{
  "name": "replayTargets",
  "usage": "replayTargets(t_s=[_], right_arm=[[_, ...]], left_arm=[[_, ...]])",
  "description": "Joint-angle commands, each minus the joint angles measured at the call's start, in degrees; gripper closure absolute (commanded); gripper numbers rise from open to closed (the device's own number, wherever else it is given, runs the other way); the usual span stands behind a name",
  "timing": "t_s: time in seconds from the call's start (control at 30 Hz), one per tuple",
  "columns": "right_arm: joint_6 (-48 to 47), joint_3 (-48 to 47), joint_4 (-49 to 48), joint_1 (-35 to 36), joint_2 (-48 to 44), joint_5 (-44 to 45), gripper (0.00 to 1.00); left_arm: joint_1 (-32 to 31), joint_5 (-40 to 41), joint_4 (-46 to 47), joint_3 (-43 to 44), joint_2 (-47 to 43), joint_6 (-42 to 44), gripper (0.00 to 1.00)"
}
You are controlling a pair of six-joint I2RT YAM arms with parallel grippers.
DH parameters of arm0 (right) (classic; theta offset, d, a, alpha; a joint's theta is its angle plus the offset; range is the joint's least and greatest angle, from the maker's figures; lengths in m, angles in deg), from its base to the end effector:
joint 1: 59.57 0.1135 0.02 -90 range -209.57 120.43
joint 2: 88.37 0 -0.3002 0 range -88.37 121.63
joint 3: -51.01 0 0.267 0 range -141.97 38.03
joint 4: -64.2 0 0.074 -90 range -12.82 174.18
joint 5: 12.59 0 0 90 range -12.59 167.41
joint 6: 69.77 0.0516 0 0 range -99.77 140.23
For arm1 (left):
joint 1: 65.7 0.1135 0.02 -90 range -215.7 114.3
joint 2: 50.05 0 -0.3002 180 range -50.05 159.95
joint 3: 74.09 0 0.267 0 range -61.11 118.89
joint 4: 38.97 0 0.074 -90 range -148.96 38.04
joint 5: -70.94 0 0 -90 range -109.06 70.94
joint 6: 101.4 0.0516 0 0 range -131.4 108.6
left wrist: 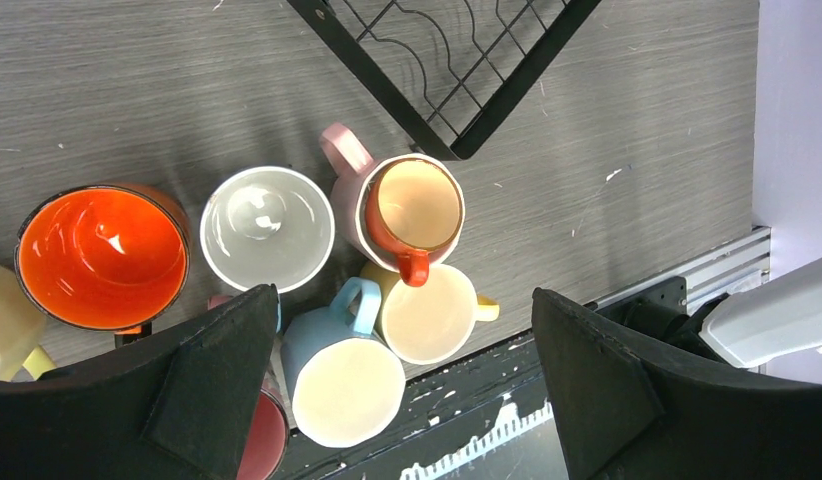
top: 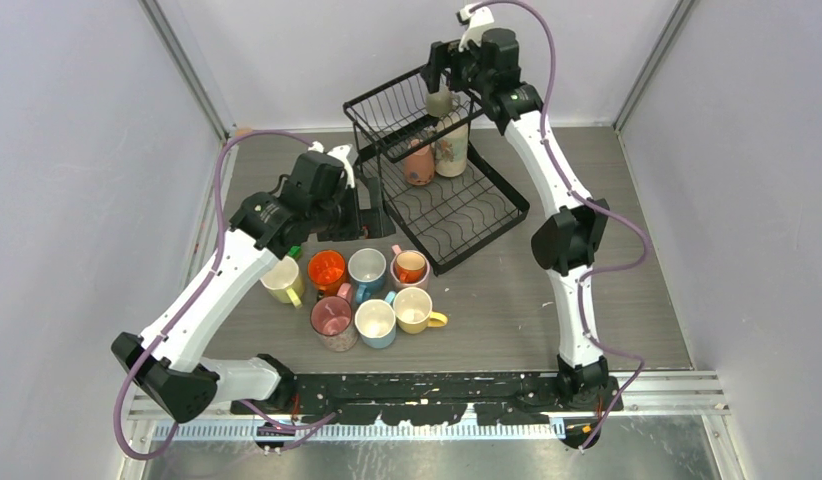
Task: Unload the cups from the dish rack
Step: Unload the cup from the dish rack.
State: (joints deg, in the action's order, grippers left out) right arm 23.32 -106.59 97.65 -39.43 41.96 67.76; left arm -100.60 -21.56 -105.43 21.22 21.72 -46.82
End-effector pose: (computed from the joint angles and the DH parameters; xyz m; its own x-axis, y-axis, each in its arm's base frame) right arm 0.5376 0.2064 0.4512 -0.1277 0.0098 -0.9918 -0.4897 0.8689 0.0716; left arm 0.2143 -0.1522 0.4198 -0.8016 -0.1468 -0.5796 0.1635 0.8786 -0.4486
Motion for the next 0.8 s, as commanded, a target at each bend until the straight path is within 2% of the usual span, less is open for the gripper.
replayTargets(t_s=[0.0,0.2,0.5,0.77], right_arm=[[-0.64,-4.06,-0.51,-0.07,3.20,-1.34,0.00],[-0.52,-5.28,-1.75,-0.05,5.24,-0.86,0.03],[-0.81,-2.28,-0.98,-0.11,5.43,0.00,0.10],[-2.61,1.09,1.32,0.58,4.39,1.89,0.11]], left_arm=[[-0.24,0.30,0.42,1.68,0.20,1.12,0.00],[-0.27,0.64,-0.05,1.94,0.34,1.12,0.00],[-0.27,0.52,-0.27,1.88,0.47,0.97,0.00],[-0.32,0.23,0.20,1.45,0.39,0.85,0.00]])
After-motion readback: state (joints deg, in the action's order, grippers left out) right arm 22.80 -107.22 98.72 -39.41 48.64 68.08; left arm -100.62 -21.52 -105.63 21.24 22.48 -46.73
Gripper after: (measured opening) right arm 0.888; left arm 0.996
